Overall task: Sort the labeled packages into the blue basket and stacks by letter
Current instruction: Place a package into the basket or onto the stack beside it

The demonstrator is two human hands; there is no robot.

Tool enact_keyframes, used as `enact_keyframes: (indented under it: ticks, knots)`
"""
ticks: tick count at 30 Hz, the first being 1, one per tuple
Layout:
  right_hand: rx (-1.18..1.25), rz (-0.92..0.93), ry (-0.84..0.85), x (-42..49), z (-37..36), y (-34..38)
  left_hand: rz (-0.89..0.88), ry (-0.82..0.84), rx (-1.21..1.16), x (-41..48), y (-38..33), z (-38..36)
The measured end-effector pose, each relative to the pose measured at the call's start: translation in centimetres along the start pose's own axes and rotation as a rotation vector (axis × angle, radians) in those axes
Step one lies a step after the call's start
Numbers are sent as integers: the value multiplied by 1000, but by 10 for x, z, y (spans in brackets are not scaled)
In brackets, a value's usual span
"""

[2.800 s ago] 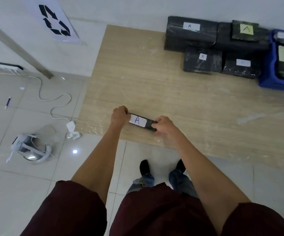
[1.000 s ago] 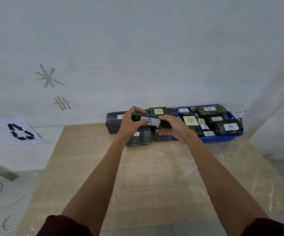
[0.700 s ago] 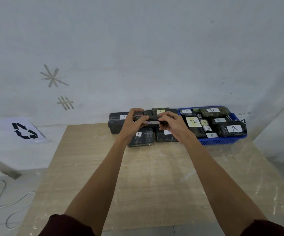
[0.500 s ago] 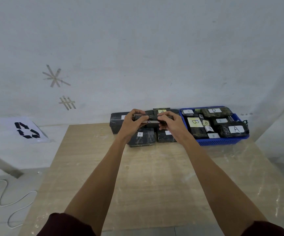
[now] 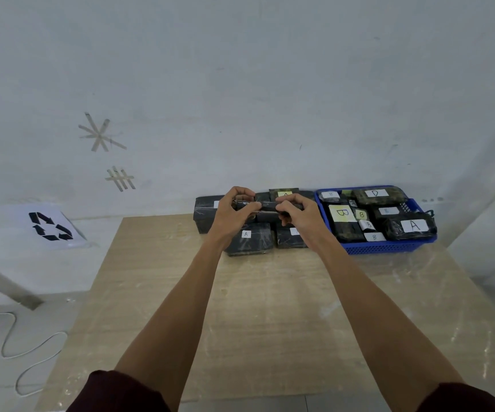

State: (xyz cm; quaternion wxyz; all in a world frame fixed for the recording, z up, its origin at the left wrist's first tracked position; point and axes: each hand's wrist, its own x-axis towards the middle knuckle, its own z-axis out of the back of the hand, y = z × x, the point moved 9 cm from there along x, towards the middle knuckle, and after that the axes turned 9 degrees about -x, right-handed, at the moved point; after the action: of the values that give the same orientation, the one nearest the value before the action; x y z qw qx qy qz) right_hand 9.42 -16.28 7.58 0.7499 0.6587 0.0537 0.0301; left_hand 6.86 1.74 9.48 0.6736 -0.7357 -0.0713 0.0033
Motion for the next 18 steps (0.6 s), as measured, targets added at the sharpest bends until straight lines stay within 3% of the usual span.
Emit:
enact_keyframes:
  ticks: [7,12,18]
  knots:
    - [160,-226,152,-1,-10,-11,-10,70,69,-3,-4,-3]
    - [215,-153,92,-3,-2,-9,59,79,65,-3,2,-2]
    - [35,-5,64,-6,-2,12,191,29,-117,-3,15,0]
